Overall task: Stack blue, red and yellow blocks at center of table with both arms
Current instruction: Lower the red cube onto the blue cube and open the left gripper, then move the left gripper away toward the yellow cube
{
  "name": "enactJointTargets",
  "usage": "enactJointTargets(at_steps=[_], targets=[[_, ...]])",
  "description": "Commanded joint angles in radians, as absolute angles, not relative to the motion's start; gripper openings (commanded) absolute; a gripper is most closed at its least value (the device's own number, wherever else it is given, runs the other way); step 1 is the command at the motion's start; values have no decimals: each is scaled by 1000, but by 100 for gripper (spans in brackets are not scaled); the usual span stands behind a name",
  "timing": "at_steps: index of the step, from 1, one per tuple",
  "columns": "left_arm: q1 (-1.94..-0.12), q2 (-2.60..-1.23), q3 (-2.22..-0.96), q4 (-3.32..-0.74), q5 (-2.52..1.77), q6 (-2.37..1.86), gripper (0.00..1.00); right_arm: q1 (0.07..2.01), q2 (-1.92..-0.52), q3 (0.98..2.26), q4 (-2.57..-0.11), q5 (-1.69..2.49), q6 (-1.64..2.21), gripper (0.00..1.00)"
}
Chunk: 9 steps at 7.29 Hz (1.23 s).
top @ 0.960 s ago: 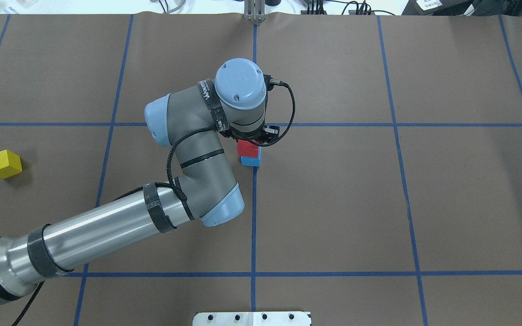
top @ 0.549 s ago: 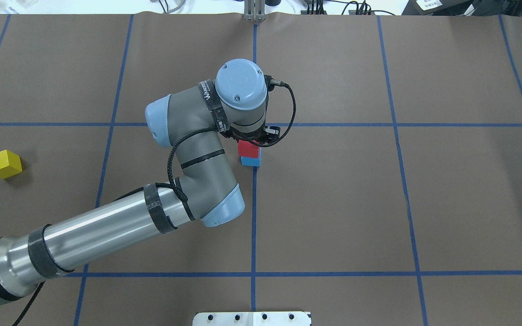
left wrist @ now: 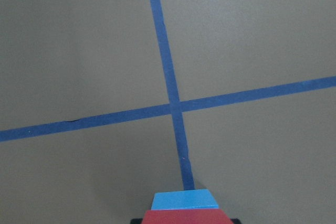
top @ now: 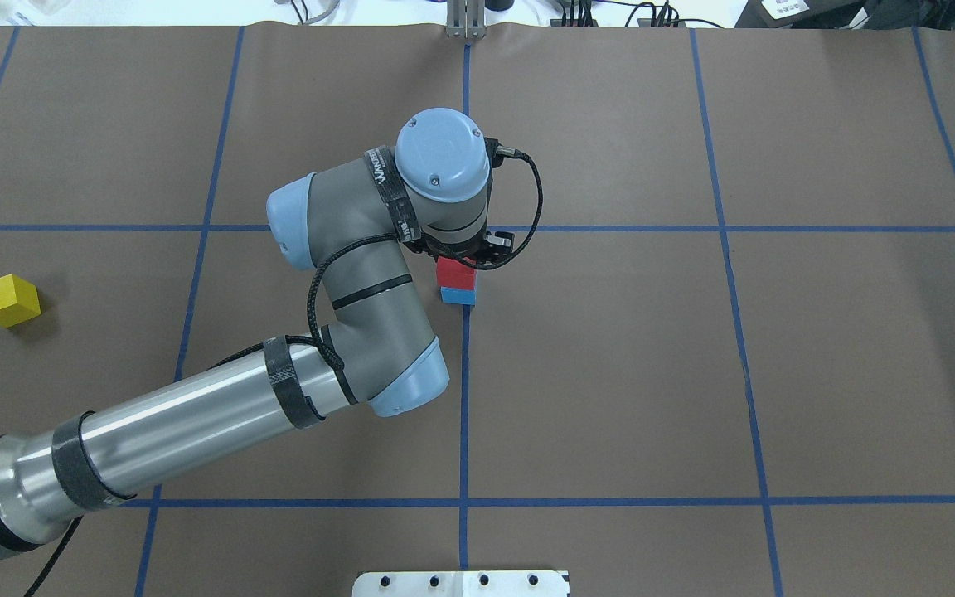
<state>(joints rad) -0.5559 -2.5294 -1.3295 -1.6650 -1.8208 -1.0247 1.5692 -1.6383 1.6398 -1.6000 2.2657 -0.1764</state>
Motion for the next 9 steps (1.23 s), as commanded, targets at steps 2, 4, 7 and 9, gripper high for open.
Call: enactJointTargets(at_steps=[2, 4, 7, 9], targets=[[-554, -2528, -1328, -1667, -1821, -1023, 82, 1569, -1638, 1640, -1601, 2266, -176, 100], [-554, -2528, -1328, -1667, -1821, -1023, 98, 1569, -1638, 1638, -1600, 2266, -176, 100], [-599, -2522, -1393, -1649, -1860, -988, 99, 1569, -1638, 1638, -1600, 2266, -178, 100], [-697, -2421, -1478, -1649, -1955, -861, 99, 1569, -1640, 1638, -1600, 2267, -179, 100]])
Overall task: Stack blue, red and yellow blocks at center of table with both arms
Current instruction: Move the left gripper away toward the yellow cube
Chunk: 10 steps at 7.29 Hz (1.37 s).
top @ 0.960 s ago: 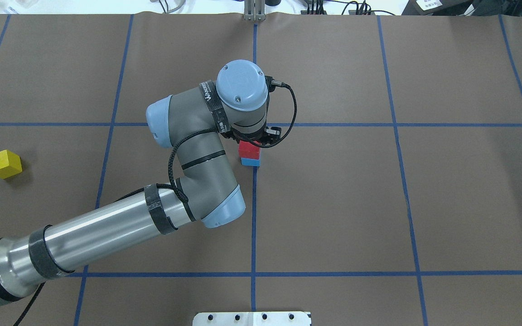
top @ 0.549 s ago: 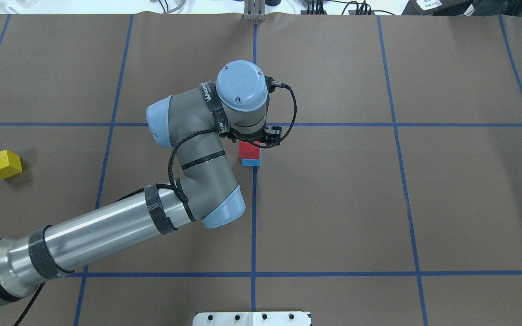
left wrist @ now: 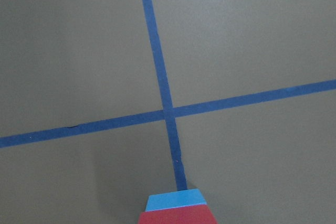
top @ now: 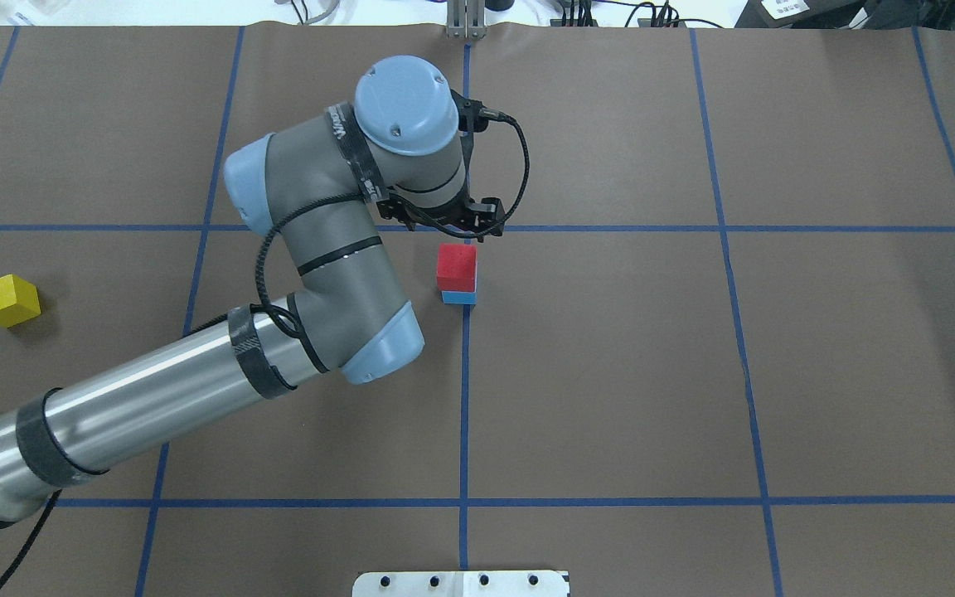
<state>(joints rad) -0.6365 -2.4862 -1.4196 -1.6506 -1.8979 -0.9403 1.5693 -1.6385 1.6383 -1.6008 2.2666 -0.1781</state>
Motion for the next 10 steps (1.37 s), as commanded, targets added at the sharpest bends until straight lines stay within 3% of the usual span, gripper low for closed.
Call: enactJointTargets(at_steps=[1, 4, 7, 10], targets=[[-756, -2311, -1562, -1651, -2001, -733, 99, 1569, -1640, 1640, -1600, 2269, -179, 100], [-929, -2007, -1724, -1667, -2103, -356, 100, 1569, -1638, 1640, -1600, 2269, -179, 100], [-1060, -1734, -1743, -1847, -2160, -85, 100, 1569, -1637, 1640, -1600, 2269, -181, 100], [-1062, -1508, -1735, -2096, -2191, 85, 100, 1569, -1637, 1641, -1600, 2269, -181, 100]])
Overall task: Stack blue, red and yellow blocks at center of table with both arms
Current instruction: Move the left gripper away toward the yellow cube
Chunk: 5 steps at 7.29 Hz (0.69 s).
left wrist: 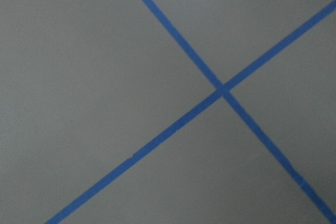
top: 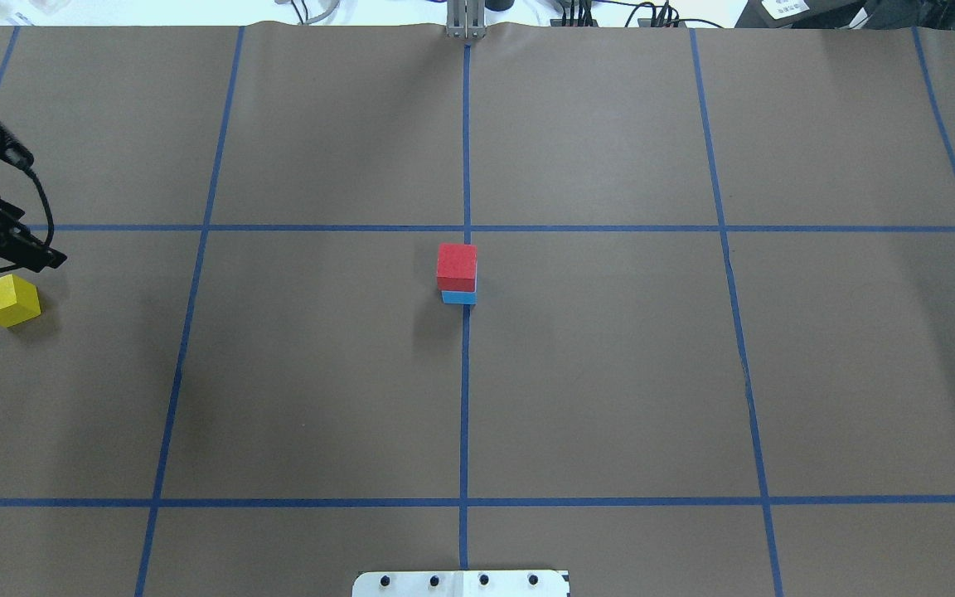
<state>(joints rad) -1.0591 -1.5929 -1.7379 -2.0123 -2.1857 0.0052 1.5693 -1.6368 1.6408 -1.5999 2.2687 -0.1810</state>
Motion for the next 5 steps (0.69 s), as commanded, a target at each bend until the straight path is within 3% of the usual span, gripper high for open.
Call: enactJointTargets(at_steps=[1, 5], targets=[[-1065, -1468, -1735, -2111, -2191, 188, 100, 1569, -1637, 1641, -1600, 2269, -181, 100], [-1060, -1480, -1610, -2224, -2183, 259, 100, 1569, -1637, 1640, -1600, 2269, -181, 100]])
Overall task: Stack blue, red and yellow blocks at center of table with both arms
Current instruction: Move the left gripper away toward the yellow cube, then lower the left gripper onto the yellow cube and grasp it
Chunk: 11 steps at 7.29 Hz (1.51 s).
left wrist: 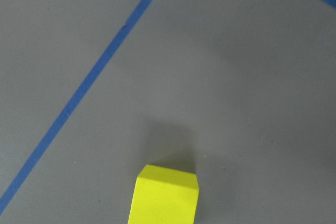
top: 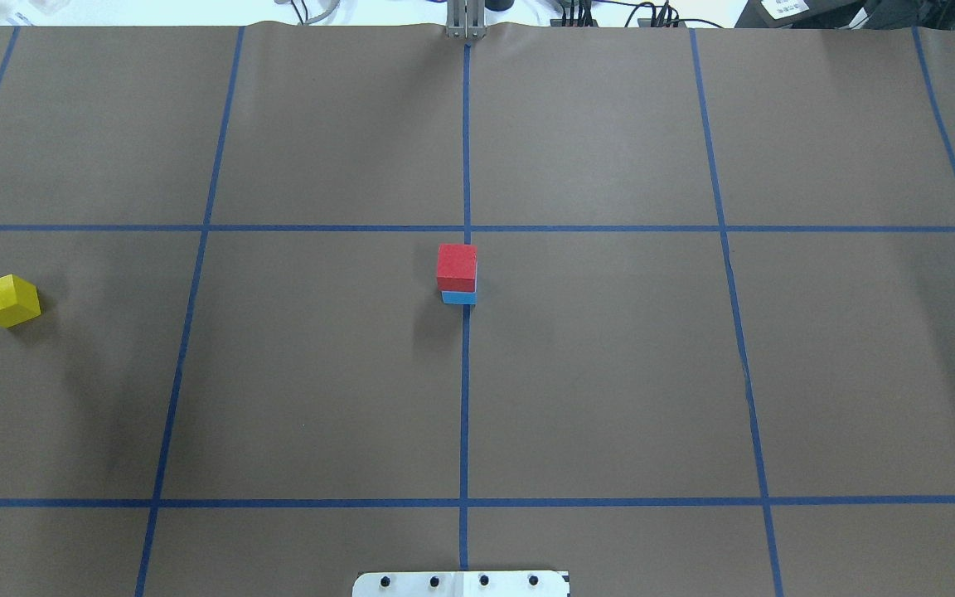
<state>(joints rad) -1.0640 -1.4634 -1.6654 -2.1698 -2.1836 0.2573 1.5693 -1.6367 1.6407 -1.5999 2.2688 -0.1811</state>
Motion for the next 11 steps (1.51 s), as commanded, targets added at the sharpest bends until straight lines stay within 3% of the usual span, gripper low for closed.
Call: enactJointTargets(at_steps=[1, 9, 10, 11], targets=[[-1058, -1492, -1600, -2227, -2183, 256, 100, 1569, -1637, 1640, -1600, 2269, -181, 100], [-1054, -1571, -1477, -2229, -2184, 258, 99, 1569, -1635, 1640, -1600, 2269, -181, 100], [-1052, -1569, -1476, -2229, -2184, 255, 98, 1569, -1635, 1640, -1600, 2269, -181, 100], [-1052, -1568, -1476, -2229, -2184, 253, 89, 1569, -1634, 1640, -1600, 2269, -181, 100]])
